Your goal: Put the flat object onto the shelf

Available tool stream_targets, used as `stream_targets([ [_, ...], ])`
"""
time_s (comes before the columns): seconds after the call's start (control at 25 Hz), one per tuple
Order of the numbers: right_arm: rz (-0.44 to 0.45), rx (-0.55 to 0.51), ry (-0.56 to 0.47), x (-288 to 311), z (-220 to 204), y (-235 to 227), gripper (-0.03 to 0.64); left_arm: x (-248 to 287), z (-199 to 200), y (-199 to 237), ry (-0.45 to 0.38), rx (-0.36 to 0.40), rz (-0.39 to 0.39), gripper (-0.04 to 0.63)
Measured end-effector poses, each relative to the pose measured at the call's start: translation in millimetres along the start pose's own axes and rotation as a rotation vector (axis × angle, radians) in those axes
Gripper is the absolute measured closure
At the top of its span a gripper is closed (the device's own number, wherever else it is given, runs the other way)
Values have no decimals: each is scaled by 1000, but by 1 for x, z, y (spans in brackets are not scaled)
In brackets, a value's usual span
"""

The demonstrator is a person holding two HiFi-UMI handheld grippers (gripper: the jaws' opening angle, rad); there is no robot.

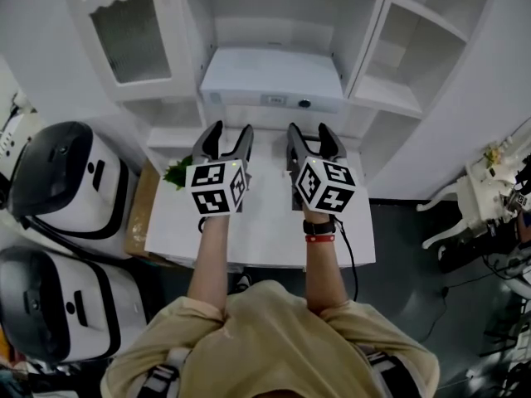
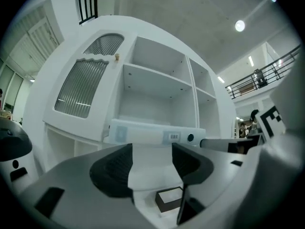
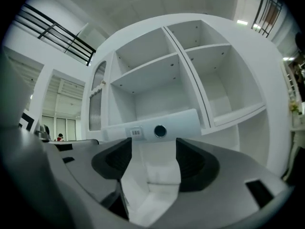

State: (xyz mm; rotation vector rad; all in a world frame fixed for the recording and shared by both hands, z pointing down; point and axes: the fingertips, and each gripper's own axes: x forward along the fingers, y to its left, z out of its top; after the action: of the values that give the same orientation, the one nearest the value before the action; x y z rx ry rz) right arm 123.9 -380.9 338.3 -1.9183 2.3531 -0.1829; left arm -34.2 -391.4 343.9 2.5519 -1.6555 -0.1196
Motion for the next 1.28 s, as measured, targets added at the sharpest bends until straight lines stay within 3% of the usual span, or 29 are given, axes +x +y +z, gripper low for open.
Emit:
stream_targets([
  [0.32, -13, -7, -3, 13, 3, -8, 321, 18, 3, -4, -7, 2, -15, 354],
  [0.56, -23, 7, -18, 22, 9, -12, 327, 32, 9, -8, -8, 38, -32, 359],
  [1.28, -62, -5, -43, 49, 16, -24, 328, 70, 13, 6, -3, 45, -53, 359],
])
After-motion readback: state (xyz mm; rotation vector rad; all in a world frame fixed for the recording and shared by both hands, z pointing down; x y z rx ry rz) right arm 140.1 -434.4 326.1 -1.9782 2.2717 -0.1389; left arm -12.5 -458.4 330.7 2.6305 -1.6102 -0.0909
